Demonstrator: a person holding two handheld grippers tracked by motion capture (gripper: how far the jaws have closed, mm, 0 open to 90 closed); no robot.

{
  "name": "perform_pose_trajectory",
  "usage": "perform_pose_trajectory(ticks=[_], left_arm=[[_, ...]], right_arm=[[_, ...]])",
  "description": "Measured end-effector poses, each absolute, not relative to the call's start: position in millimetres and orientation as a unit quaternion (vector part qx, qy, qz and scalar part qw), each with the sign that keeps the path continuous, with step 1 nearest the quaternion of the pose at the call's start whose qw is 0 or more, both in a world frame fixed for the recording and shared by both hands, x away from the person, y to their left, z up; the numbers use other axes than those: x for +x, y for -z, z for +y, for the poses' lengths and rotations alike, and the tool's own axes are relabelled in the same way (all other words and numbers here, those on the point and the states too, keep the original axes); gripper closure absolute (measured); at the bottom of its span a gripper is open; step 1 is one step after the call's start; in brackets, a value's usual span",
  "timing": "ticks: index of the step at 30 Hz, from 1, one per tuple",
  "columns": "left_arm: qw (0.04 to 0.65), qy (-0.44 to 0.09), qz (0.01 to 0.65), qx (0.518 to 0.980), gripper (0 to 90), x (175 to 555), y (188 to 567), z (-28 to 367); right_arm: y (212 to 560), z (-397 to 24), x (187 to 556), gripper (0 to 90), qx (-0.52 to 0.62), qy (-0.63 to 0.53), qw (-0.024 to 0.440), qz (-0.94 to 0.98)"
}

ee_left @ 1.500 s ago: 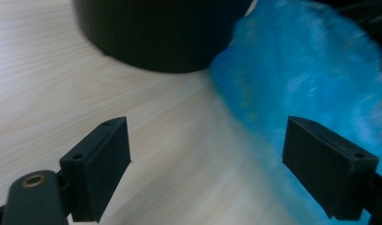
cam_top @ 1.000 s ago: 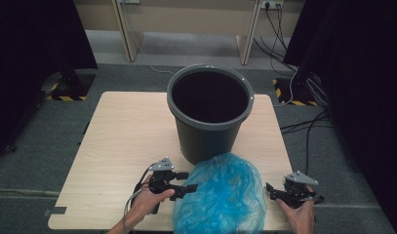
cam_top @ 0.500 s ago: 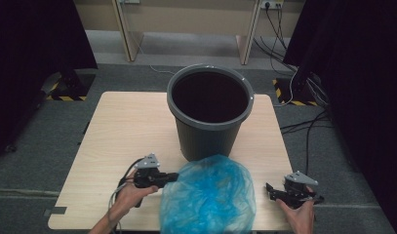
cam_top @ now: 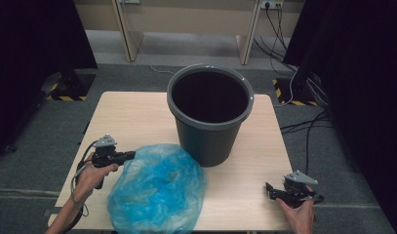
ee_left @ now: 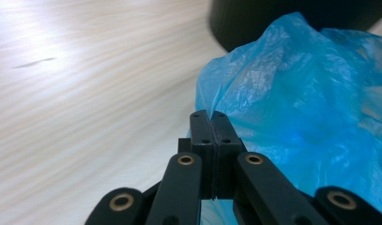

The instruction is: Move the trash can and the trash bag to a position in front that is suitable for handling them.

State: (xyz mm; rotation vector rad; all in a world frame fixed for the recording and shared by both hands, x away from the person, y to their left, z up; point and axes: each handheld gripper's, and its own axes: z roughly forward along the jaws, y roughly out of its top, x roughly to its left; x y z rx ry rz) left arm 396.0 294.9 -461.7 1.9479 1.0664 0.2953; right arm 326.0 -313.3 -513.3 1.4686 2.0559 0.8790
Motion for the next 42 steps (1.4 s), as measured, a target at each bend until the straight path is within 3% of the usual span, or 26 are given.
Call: perform_pose_trajectory(ticks=[18, 21, 25, 27, 32, 36, 42], left_arm=[[0.427, -0.207, 0.532, 0.701, 89.0, 454.2, 444.7, 369.6], [0.437, -0.212, 0.551, 0.679, 81.1, 458.0, 442.4, 381.5], [0.442, -0.217, 0.562, 0.665, 59.2, 449.5, 436.3, 387.1], [0.444, -0.219, 0.557, 0.667, 48.4, 439.9, 430.8, 383.4], [0.453, -0.194, 0.539, 0.684, 32.2, 411.1, 421.4, 361.2], [0.444, -0.168, 0.523, 0.709, 24.4, 389.1, 426.8, 339.1], [0.396, -0.148, 0.507, 0.751, 20.1, 368.2, 464.1, 306.7]], right_arm=[[513.2, -313.2, 326.4, 18.8, 0.535, -0.32, 0.23, 0.747], [513.2, -313.2, 326.5, 18.8, 0.535, -0.32, 0.23, 0.747], [513.2, -313.2, 326.4, 18.8, 0.535, -0.32, 0.23, 0.747], [513.2, -313.1, 326.5, 18.8, 0.535, -0.32, 0.23, 0.747], [513.4, -313.3, 326.6, 18.8, 0.534, -0.32, 0.232, 0.748], [513.3, -313.3, 326.3, 18.8, 0.533, -0.319, 0.232, 0.749], [513.3, -313.0, 326.1, 18.8, 0.533, -0.32, 0.231, 0.748]])
